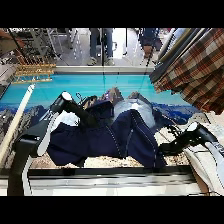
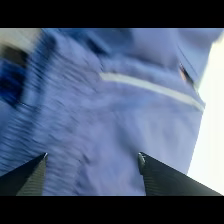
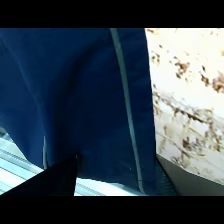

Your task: Fold the clothes and pants, and hang the long-sleeved shirts on hangers.

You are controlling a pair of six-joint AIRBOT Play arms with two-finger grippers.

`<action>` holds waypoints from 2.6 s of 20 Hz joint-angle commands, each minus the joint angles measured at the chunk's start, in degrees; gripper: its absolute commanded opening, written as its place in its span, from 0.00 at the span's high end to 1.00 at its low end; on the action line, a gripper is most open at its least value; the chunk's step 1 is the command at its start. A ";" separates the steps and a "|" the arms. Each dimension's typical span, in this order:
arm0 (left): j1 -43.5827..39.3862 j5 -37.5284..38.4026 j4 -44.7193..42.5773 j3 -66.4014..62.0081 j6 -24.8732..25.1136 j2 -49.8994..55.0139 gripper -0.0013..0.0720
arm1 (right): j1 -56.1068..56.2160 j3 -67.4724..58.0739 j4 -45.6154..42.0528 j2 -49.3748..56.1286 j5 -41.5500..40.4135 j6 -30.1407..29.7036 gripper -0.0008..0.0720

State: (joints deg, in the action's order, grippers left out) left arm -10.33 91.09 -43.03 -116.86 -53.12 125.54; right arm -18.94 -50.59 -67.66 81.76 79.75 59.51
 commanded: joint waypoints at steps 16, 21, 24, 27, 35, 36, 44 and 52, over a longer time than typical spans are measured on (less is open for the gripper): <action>-7.41 3.93 -6.80 -0.02 0.85 0.55 0.53 | 0.04 0.04 0.33 -0.04 0.50 0.02 0.27; -7.80 15.04 -5.79 0.39 -3.17 0.37 0.47 | 0.04 0.04 0.35 -0.04 0.50 0.04 0.29; -8.68 15.08 -5.79 0.98 -4.90 0.39 0.38 | 0.04 0.04 0.35 -0.04 1.05 0.04 0.31; -10.23 15.04 -6.01 1.18 -7.45 0.42 0.32 | 0.04 0.04 0.35 -0.04 1.79 0.04 0.31; -13.18 13.51 -12.85 1.22 -5.81 0.33 0.97 | 0.04 0.07 -7.72 -0.04 7.85 2.58 0.24; -12.70 13.49 -12.33 1.20 -5.84 -0.02 0.97 | 0.04 0.07 -8.66 -0.04 8.13 2.56 0.24; -1.55 13.29 -9.77 1.16 -6.08 -8.09 0.97 | 0.02 2.32 -13.62 1.95 7.02 0.79 0.12; 6.95 13.25 -4.00 1.14 -6.08 -11.02 0.97 | 0.07 4.13 -2.10 4.98 0.59 -3.54 0.95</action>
State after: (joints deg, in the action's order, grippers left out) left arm -5.45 104.42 -48.49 -115.66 -59.20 115.13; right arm -18.92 -46.72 -72.99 86.02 85.38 56.93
